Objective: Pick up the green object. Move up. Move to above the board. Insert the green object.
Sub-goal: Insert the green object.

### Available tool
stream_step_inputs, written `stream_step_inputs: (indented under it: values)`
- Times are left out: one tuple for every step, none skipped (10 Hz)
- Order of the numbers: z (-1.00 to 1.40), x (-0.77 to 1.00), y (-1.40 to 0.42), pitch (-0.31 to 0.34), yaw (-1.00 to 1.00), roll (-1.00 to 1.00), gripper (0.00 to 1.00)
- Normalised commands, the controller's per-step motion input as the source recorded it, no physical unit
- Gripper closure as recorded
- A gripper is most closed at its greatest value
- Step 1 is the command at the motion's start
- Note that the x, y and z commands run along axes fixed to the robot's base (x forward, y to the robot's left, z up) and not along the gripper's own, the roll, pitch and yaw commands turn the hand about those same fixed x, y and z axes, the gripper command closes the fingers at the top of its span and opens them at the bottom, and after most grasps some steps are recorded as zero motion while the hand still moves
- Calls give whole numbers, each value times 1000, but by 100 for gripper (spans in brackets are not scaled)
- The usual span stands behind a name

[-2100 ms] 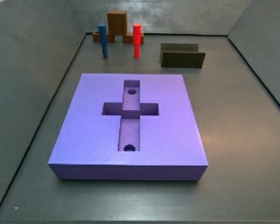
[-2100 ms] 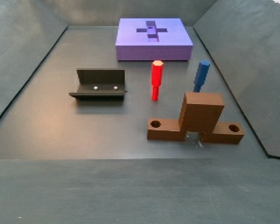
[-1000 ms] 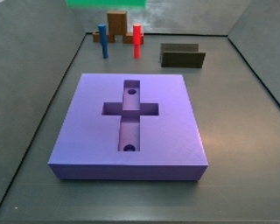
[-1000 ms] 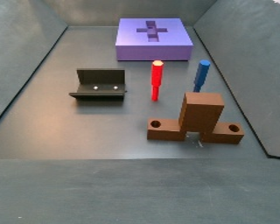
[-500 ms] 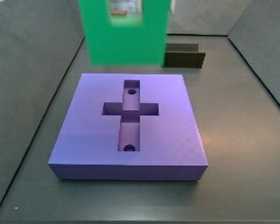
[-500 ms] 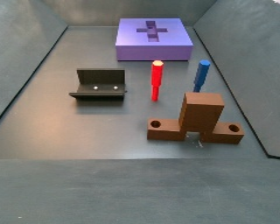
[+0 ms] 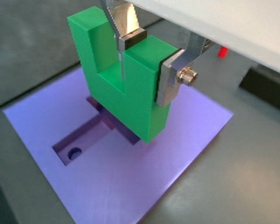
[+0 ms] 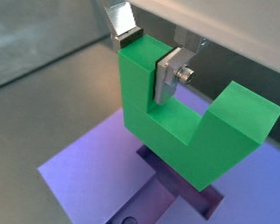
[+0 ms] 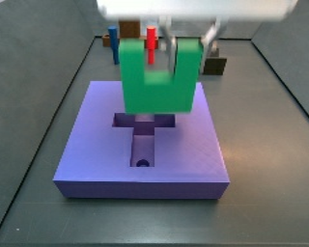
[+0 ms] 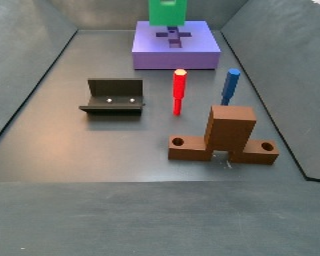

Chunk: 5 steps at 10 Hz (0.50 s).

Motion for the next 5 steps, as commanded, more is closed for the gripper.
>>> stream_step_inputs:
  values:
    - [-340,0,0,0,-200,0,100]
    - [-166,-23,0,0,0,0,100]
    - [-80,-74,0,-20,0,0,100]
    - [-134,-180,0,-121,40,-26,100]
    - [-200,-237,0,-190,89,-34,100]
